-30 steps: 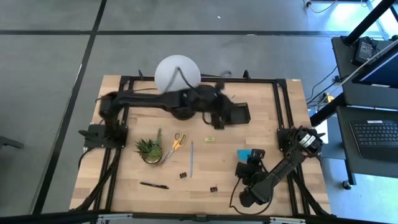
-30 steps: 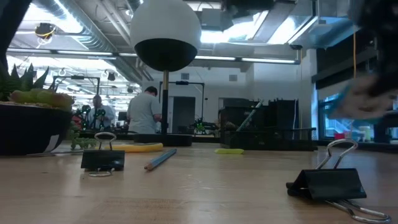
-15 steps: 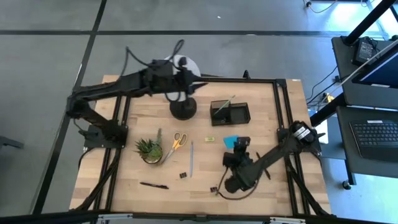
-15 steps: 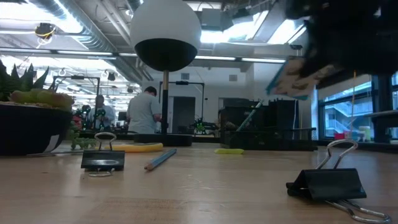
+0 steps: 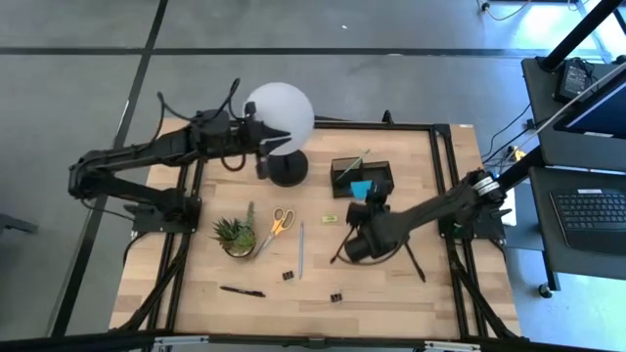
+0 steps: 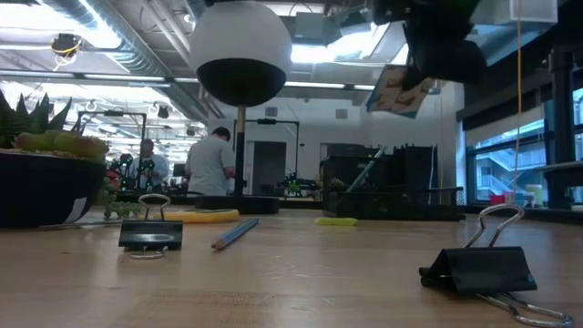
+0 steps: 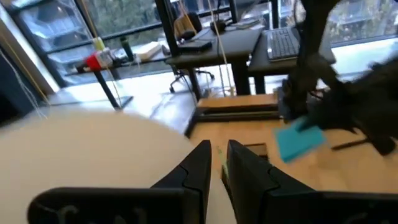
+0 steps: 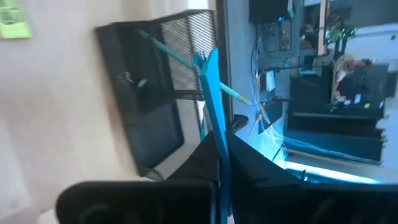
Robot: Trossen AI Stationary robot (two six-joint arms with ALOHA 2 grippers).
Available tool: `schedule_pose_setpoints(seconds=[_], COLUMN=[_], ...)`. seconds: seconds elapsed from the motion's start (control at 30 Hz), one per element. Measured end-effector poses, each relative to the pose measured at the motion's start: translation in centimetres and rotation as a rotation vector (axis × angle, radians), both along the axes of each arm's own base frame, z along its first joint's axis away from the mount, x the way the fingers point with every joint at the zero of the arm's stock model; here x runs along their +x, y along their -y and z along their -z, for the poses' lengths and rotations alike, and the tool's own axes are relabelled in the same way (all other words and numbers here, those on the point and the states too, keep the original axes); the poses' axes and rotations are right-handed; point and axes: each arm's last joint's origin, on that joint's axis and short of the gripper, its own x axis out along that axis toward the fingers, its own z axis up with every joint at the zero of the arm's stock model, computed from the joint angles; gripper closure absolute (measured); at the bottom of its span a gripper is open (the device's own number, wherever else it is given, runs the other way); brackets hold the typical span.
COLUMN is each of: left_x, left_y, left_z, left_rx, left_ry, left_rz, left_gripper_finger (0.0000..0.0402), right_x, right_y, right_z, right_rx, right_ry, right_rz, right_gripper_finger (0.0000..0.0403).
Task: Pick and place office supplies into organizer
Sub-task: Put the blue sticky note into the desk organizer
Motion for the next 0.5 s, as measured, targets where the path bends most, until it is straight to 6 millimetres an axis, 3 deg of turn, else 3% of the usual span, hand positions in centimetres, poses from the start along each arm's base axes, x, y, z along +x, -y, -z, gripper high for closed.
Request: schedule_pose_setpoints(seconds=[0.1,0.23,0.5], left_x=[-1.2,-2.9,-4.7], left_y=[0.6,1.3,2.1], left_z=[0.3,-0.8,-1.8], left_rx=[-0.019,-0.02,-0.014], left_ry=[0.043,0.112,0.155], left_rz=[0.011,0.021,0.037], left_gripper_finger=[0.0355,0.0355,0.0355], right_x=[-0.2,-0.4,-0.3], right_y=[1.2,2.1,2.8], right_z=[-1.0,-1.7,-1.8], right_rx=[0.009,0.018,0.019], right_ry=[0.017,0.039,0.031], right_rz=[0.026,0.051,0.063], right_gripper_finger=[0.0389,0.0389,0.0389])
